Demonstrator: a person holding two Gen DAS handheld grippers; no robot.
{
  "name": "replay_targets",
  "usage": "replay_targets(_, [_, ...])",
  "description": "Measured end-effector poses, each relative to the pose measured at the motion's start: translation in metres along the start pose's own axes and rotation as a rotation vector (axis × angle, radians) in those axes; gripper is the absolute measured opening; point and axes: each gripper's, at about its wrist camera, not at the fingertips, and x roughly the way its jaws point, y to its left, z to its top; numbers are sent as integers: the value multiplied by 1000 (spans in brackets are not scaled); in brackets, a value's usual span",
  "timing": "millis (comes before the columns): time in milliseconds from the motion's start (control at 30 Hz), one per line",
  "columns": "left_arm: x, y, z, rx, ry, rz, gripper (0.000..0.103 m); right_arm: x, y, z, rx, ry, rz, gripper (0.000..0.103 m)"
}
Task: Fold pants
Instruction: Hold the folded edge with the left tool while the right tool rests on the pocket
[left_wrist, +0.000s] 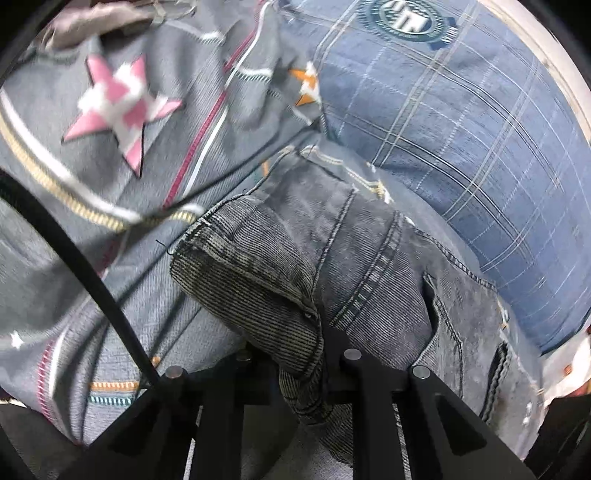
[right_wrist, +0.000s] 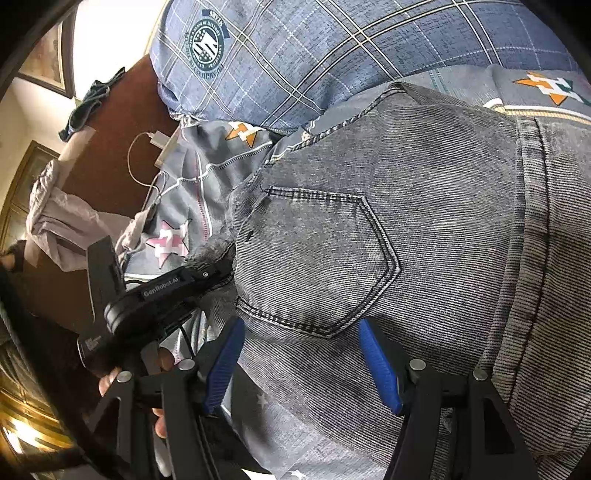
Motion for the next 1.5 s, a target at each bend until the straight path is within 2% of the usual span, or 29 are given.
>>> replay_targets(67, [-1,3,0,-2,3,-4,16,0,-1,1,10,0,9,68])
replay_targets(200, [7,22,3,-88,56,-66,16,-1,1,1,14,-3,13,68])
replay_targets(300, [4,27,3,-116,48,-105,16,-9,4,1,1,-33,18,68])
replay_targets(400, [-5,17,2,-77,10,-93,16,-15,9,2,-15,-51,9,68])
replay_targets(500, [-23,1,-1,5,-61,-61,16,-22,7,5,-1,-67,21,68])
replay_targets(600, [-26,-2,-1,26,-69,-57,15,-28,3,7,21,-77,30,68])
replay_targets(767, [-9,19,5,-70,28,-83,16,-25,0,8,25,-66,32,68])
replay_targets(833, [2,27,6,-122,74,-94,20,-21,1,7,19,-56,27,68])
replay_targets(900, [10,38,7,-187,107,-116,30,-16,2,6,15,-44,20,68])
replay_targets(1033, [19,47,12,-252,128,-139,32,-13,6,2,1,-37,-2,68])
replay_targets(1067, [20,45,12,-250,125,-134,31,-13,7,1,0,-38,-2,68])
replay_targets(1100, [19,43,12,-238,116,-129,25,-14,7,1,1,-39,-1,68])
replay_targets(1200, [9,26,11,-146,57,-80,18,-16,7,-1,-2,-39,-5,68])
replay_targets(1333, [-6,8,12,-60,-2,-31,17,-14,6,-2,3,-28,-22,68])
replay_targets(1500, [-10,6,15,-49,10,-4,17,-13,0,-1,23,-13,-49,67])
